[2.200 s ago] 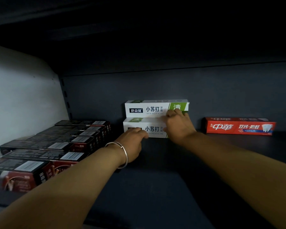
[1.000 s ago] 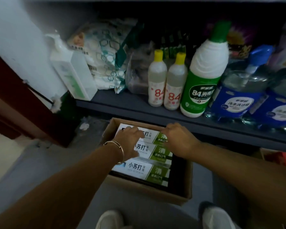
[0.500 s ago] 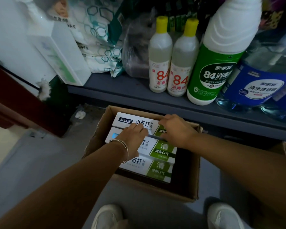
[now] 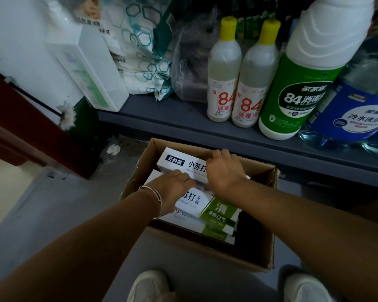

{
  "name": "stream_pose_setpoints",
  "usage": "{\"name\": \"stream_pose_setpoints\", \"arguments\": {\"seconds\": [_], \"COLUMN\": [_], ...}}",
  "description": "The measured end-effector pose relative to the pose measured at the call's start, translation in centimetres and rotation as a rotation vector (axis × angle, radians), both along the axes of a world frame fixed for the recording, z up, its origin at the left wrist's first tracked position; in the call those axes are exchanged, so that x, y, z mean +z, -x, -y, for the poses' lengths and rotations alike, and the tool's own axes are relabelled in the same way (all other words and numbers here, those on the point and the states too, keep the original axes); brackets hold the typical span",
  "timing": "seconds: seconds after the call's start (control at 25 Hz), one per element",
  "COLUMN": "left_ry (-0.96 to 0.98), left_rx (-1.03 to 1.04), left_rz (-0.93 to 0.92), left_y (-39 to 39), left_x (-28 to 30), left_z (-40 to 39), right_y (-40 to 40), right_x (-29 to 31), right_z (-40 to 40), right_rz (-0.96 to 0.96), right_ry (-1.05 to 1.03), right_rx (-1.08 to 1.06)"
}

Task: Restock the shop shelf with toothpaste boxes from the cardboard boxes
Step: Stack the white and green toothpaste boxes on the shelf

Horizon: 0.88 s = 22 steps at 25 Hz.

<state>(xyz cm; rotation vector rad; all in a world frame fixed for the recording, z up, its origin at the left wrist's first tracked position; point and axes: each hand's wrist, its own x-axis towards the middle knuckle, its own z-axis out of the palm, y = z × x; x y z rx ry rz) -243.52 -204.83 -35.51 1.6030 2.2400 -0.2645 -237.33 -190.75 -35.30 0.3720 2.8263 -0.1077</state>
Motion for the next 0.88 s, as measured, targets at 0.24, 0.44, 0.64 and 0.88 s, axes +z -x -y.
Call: {"name": "stream_pose_setpoints", "arguments": {"seconds": [0.24,0.44,0.64,0.88], "left_ry": [0.023,-0.025,-0.158,-0.328], "left_rx": [-0.016,-0.024,-0.097,-0.15], "left_rz": [0.057,0.025,-0.091,-0.158], "left_y": [0.5,0.9,0.9,-1.0], "left_x": [2.0,7.8,17.5,30.5], "left_z": [0.8,-0.2,-1.7,-2.1], "right_y": [-0.9,-2.4,-4.1,-6.1], "right_x": [1.4,7.9,20.1,33.4], "right_z": [-0.5,-2.3,-3.8,-4.4], "right_rz": [0.049,0.048,-0.084,-0.224], "right_ry": [0.17,0.137,0.072,-0.008], "right_rx": [-0.112,-0.051,-0.048,-0.066]}}
